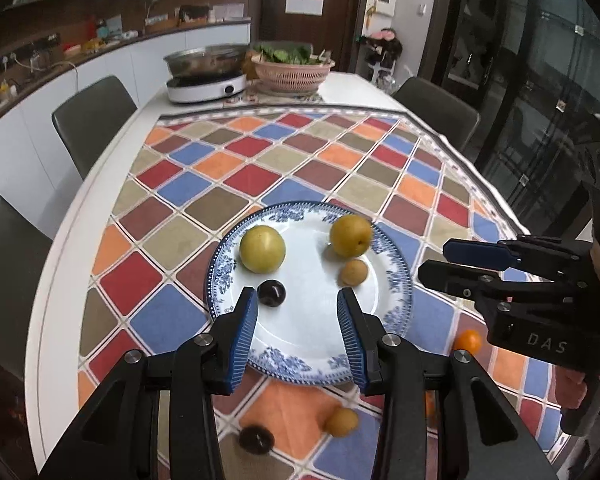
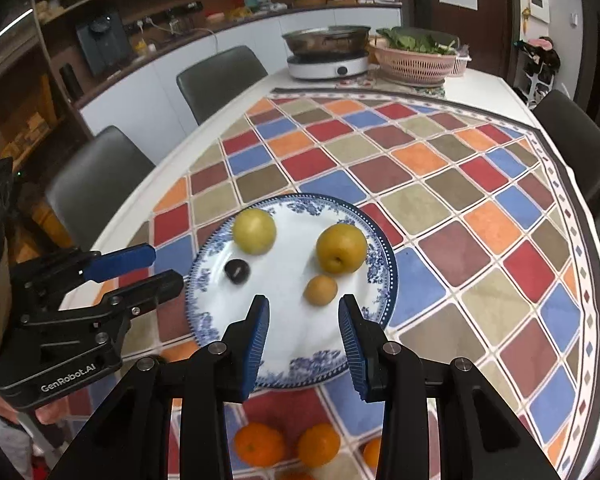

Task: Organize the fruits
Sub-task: 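Open both tools to release the fruits on the plate and withdraw, then move both tools toward the oranges beside the plate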

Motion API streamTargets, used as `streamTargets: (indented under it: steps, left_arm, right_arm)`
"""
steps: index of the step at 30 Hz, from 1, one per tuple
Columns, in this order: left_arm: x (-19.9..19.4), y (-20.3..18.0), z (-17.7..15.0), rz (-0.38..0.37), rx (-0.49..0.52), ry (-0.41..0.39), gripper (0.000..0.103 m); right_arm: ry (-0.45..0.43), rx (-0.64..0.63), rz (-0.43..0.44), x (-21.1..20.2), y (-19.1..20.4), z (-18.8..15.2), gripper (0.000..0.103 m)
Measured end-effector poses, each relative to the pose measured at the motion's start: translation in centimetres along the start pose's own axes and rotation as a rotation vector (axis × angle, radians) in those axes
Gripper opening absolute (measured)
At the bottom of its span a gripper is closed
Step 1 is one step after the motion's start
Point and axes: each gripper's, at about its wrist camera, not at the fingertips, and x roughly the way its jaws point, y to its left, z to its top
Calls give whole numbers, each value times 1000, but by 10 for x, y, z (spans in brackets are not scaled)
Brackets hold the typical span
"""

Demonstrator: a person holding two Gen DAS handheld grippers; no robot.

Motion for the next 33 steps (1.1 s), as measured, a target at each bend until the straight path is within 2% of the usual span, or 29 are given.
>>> streamTargets:
  steps: [8, 11, 14, 21, 23, 33]
  left_arm:
    - [-45, -11, -13, 8, -7, -76, 45]
    - [-61, -15, -19, 2, -10, -106, 49]
    - [-73, -19, -26, 13, -3, -128, 52]
    - [-86, -27, -46, 15, 23, -130, 56]
    - [-88, -29, -51, 14, 25, -125, 57]
    - [-83, -32, -78, 10, 63, -78, 61]
  right_arm:
    - [-86, -15, -26, -43, 13, -18, 37]
    - [-115, -23, -37, -58, 19, -24, 47]
    - [-139, -40, -50, -71, 26, -32, 47]
    - [-149, -27, -53, -88, 32, -53, 48]
    - [-140, -18, -56, -89, 32, -59, 51]
    - [-91, -14, -95, -87, 34, -85, 51]
